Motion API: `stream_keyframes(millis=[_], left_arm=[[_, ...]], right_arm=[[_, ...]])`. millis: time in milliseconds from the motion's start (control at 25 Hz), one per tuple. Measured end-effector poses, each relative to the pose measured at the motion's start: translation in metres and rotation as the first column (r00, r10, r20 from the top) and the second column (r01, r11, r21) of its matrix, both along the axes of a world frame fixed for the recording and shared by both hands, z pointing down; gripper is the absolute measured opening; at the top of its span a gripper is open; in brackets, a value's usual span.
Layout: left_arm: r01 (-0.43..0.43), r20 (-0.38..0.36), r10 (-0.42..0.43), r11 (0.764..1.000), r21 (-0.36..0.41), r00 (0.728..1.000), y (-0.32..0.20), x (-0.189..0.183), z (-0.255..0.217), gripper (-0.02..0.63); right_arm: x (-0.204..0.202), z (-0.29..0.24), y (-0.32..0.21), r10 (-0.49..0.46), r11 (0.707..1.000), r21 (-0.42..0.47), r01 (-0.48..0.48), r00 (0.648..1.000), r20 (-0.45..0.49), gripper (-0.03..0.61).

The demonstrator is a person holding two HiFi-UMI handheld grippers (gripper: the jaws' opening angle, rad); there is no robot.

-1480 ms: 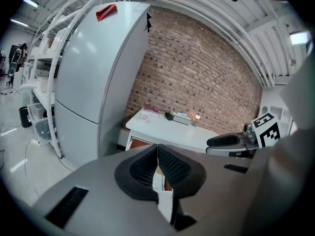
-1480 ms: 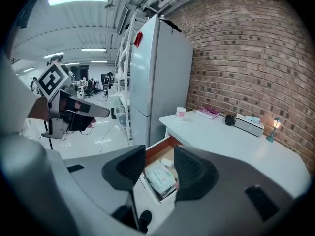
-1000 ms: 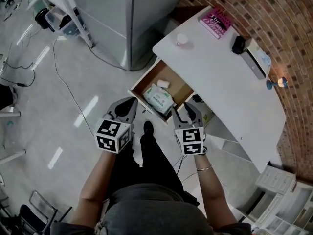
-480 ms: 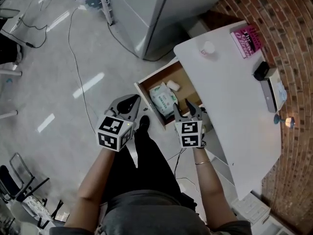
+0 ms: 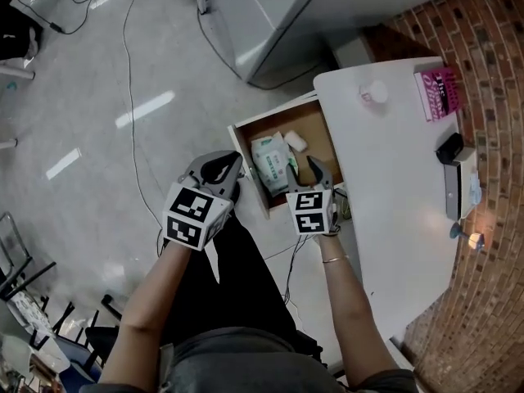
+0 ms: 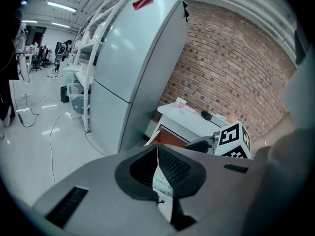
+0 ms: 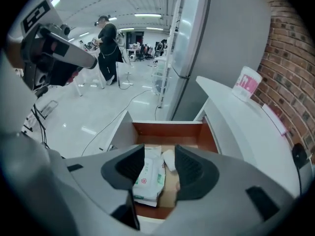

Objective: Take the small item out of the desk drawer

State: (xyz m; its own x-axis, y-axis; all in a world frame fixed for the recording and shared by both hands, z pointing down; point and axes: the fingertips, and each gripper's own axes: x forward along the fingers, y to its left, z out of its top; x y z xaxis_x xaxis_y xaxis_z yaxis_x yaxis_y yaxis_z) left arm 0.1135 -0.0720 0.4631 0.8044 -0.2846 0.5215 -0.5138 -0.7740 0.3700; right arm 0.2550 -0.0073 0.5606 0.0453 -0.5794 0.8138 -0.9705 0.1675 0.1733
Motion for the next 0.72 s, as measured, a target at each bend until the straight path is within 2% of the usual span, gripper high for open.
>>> stream_keyframes(millis=[360, 720], left_arm=[[0.064, 0.0, -0.064, 0.996, -0.061, 0.998, 0.001, -0.008, 0.03, 0.025], [0.119, 0.002, -0.12, 0.991, -0.058, 0.993, -0.009, -0.014, 0.047, 0.025]], right_arm=[[0.011, 0.042, -0.018, -0.1, 0.991, -0.093, 0.093, 0.992, -0.073, 0.198], [0.02, 0.075, -0.025, -0.166, 0.969, -0.204, 0.141, 0.98, -0.109, 0.202]])
